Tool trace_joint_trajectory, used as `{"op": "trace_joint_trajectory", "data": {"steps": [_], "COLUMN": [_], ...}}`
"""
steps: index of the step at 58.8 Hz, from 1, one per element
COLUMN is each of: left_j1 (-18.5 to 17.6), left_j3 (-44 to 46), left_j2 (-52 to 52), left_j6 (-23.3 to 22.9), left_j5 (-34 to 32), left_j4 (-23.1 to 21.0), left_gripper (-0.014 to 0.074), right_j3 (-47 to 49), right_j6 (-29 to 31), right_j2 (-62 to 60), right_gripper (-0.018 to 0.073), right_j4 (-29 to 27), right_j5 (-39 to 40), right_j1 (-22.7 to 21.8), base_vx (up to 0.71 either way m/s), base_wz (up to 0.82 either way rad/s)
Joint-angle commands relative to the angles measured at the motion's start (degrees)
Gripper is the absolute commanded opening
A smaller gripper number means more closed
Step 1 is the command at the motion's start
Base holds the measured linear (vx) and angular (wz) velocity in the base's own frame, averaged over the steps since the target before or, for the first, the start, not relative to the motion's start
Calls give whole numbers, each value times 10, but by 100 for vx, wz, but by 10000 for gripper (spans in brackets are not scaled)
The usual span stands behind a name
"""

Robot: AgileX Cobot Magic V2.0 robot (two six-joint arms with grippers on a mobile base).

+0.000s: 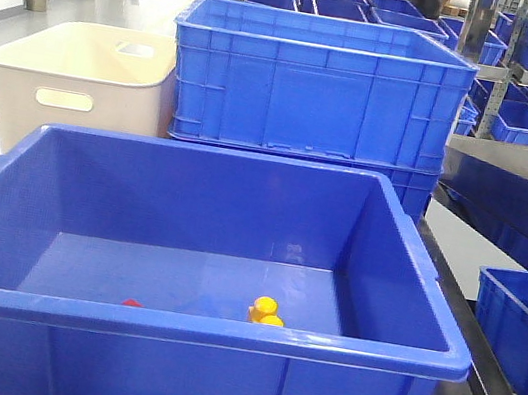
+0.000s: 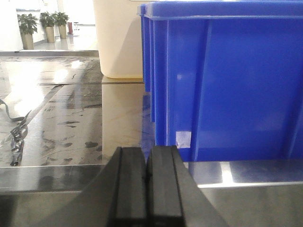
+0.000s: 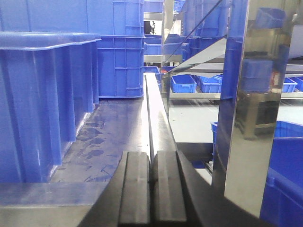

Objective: Pick red and yellow blocks into blue bin

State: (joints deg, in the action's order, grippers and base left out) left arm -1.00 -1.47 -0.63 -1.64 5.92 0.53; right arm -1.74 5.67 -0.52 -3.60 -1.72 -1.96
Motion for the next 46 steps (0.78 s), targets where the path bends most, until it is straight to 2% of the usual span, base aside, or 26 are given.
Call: {"op": "trace_joint_trajectory", "data": {"steps": [1,14,46], "left_j1": [1,1,1], "left_j3": [9,9,9], "left_j2": [-10,-10,-10], "left_j6": [-5,-5,-4], "left_j5": [-49,-49,-49], "left_j4": [-5,-5,-5], "left_gripper": [-6,-6,-6], "right_j3": [-4,-4,-4], "right_j6": [2,2,2], "right_j2": [-7,-7,-7], "right_gripper": [-10,-10,-10], "right_j4": [1,1,1], "right_j5": [54,54,54], "right_j1": [-3,28,26], "base_vx": [0,0,0], "base_wz": [0,0,0]}}
